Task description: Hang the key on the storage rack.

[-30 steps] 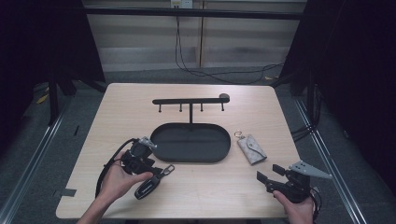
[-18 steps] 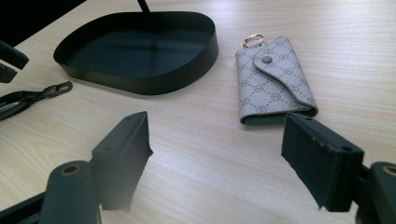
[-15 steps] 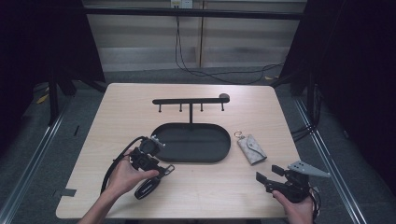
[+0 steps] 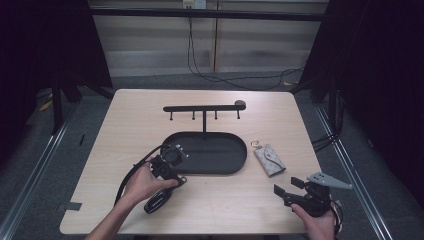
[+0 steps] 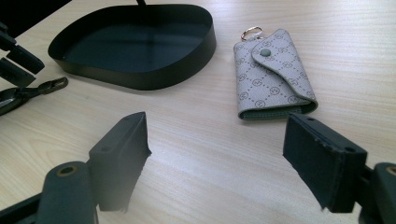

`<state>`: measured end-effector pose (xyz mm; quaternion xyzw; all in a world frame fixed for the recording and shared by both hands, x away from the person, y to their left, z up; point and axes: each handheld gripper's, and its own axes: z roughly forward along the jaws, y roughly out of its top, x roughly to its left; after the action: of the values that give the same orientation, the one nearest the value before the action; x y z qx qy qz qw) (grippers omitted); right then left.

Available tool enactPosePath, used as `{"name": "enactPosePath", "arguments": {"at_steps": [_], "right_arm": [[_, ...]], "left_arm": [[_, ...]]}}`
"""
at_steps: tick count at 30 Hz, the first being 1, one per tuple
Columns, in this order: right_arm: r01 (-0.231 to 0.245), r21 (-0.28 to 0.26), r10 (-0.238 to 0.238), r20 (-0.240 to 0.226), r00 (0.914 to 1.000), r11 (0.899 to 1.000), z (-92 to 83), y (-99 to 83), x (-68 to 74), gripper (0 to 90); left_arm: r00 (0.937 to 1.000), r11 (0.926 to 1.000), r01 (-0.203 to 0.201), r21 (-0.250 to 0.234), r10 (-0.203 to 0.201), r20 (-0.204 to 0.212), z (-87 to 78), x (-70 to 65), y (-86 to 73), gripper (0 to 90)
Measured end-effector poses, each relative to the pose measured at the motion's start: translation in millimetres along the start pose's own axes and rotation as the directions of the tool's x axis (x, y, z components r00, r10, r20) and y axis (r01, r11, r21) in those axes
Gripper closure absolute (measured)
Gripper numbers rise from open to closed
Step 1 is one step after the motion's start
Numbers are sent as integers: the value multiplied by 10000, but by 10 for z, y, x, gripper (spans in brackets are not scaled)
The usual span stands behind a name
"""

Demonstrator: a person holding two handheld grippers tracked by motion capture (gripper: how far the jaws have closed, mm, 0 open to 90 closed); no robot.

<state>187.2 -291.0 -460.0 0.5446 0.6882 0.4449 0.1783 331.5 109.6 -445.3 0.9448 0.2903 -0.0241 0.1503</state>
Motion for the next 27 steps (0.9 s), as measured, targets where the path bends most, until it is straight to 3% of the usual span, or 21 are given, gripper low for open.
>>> {"name": "enactPosePath", "arguments": {"at_steps": [13,19,27], "right_arm": [[-5,66,5,14,10000,10000,10,-1,2,212],[3,103,-3,12,10000,9999,15,-2,1,207],[-65,148,66,-93,9999,9999,19,-1,-7,190]], "left_arm": [[9999,9964,90,847,-97,76,132,69,46,608],[9998,9953,175,948,-169,-63,181,50,71,608],[9998,9926,-146,1207,158,-89,233,18,111,654]]}}
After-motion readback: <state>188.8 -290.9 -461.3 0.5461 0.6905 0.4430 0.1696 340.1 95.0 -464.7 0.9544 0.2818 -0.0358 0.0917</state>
